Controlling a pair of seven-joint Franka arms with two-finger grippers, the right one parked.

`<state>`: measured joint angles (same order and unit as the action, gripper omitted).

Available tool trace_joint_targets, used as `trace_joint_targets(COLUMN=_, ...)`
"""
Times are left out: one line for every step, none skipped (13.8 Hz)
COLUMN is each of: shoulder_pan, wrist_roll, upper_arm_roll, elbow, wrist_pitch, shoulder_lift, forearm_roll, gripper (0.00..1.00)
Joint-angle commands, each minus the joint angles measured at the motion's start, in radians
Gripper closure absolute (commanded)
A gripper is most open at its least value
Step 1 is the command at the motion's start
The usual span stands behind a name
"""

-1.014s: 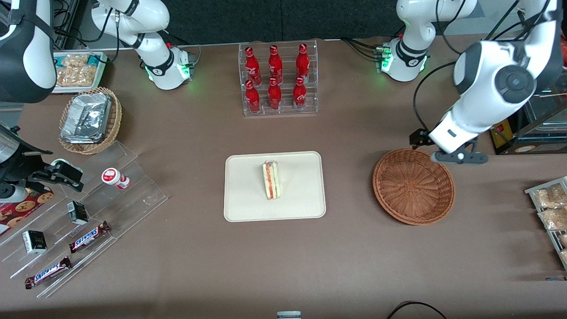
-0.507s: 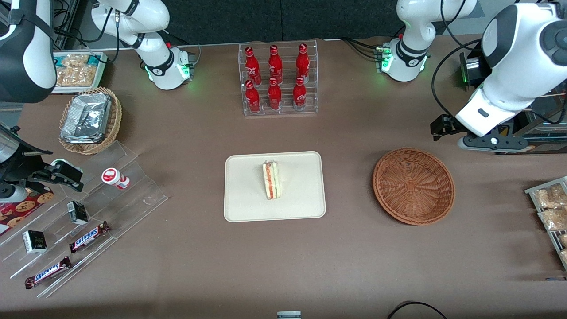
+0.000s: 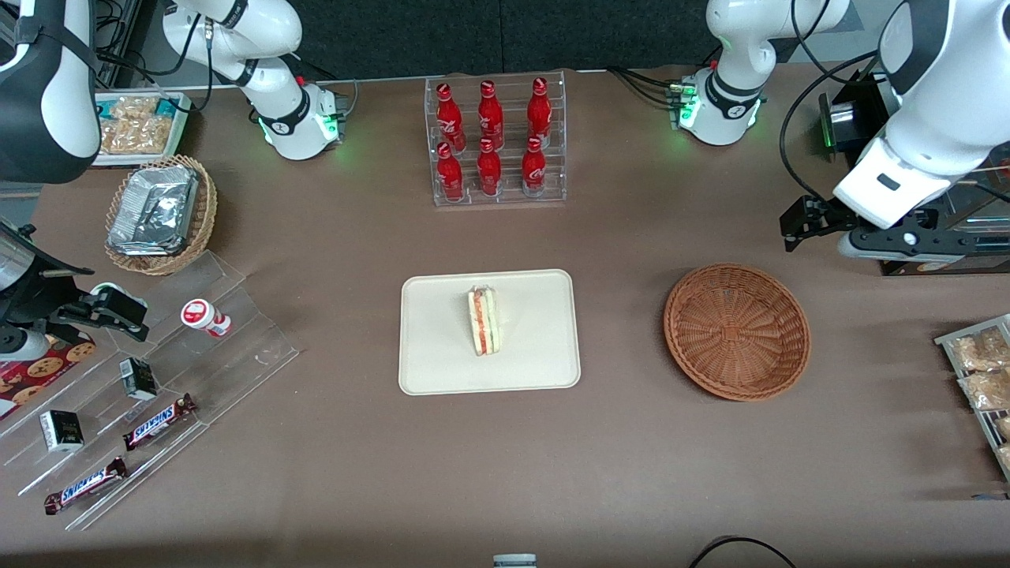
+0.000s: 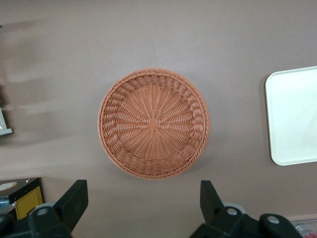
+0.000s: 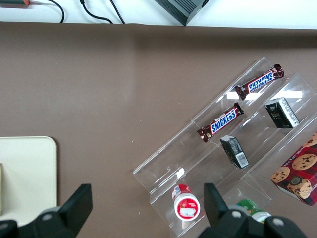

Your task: Place sandwich from basket to tray

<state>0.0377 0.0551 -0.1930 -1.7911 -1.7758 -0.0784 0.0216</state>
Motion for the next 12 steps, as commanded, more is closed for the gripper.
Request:
trace_joint_targets(shoulder_pan=0.008, wrist_roll=0.005, upper_arm_roll=-0.011, elbow=0.062, wrist_pitch=0.032, shoulder_lift=0.035, forearm_roll=-0.003, gripper=0.00)
trace_joint_targets(shoulder_pan=0.005, wrist_roll=0.003, upper_arm_roll=-0.011, elbow=0.064, wrist_pitch=0.033, shoulder_lift=0.035, forearm_roll=-0.003, gripper=0.00)
trace_joint_targets(shoulder_pan=0.001, wrist_roll=0.006, upper_arm_roll=-0.010, elbow=0.065, wrist_pitch=0.033, shoulder_lift=0.035, forearm_roll=-0.003, gripper=0.00)
trace_joint_targets(shoulder_pan=0.001, wrist_roll=0.006, upper_arm_roll=-0.010, elbow=0.074, wrist_pitch=0.033, shoulder_lift=0.035, forearm_roll=-0.003, gripper=0.00)
trace_joint_targets(shoulder_pan=0.001, wrist_roll=0.005, upper_arm_roll=-0.006, elbow=0.088, wrist_pitch=0.035, shoulder_lift=0.035, forearm_roll=-0.003, gripper=0.00)
trace_joint_targets(shoulder_pan=-0.001, wrist_roll=0.005, upper_arm_roll=-0.006, elbow=0.101, wrist_pitch=0.035, shoulder_lift=0.034, forearm_roll=-0.002, gripper=0.00)
trace_joint_targets(shoulder_pan=-0.005, wrist_roll=0.006, upper_arm_roll=-0.006, elbow=0.113, wrist_pitch=0.038, shoulder_lift=0.032, forearm_roll=0.000, gripper=0.00)
trace_joint_targets(shoulder_pan=-0.007, wrist_roll=0.005, upper_arm_roll=-0.006, elbow=0.131, wrist_pitch=0.059, shoulder_lift=0.031, forearm_roll=-0.002, gripper=0.00)
trace_joint_targets(shoulder_pan=-0.007, wrist_roll=0.006, upper_arm_roll=-0.006, elbow=0.154, wrist_pitch=0.085, shoulder_lift=0.034, forearm_roll=-0.002, gripper=0.00)
trace_joint_targets(shoulder_pan=-0.015, wrist_roll=0.008, upper_arm_roll=-0.005, elbow=0.162, wrist_pitch=0.099, shoulder_lift=0.032, forearm_roll=0.001, gripper=0.00)
trace_joint_targets(shoulder_pan=-0.025, wrist_roll=0.008, upper_arm_roll=-0.003, elbow=0.164, wrist_pitch=0.101, shoulder_lift=0.029, forearm_roll=0.004, gripper=0.00)
trace_joint_targets(shoulder_pan=-0.024, wrist_roll=0.008, upper_arm_roll=-0.003, elbow=0.164, wrist_pitch=0.102, shoulder_lift=0.026, forearm_roll=0.004, gripper=0.00)
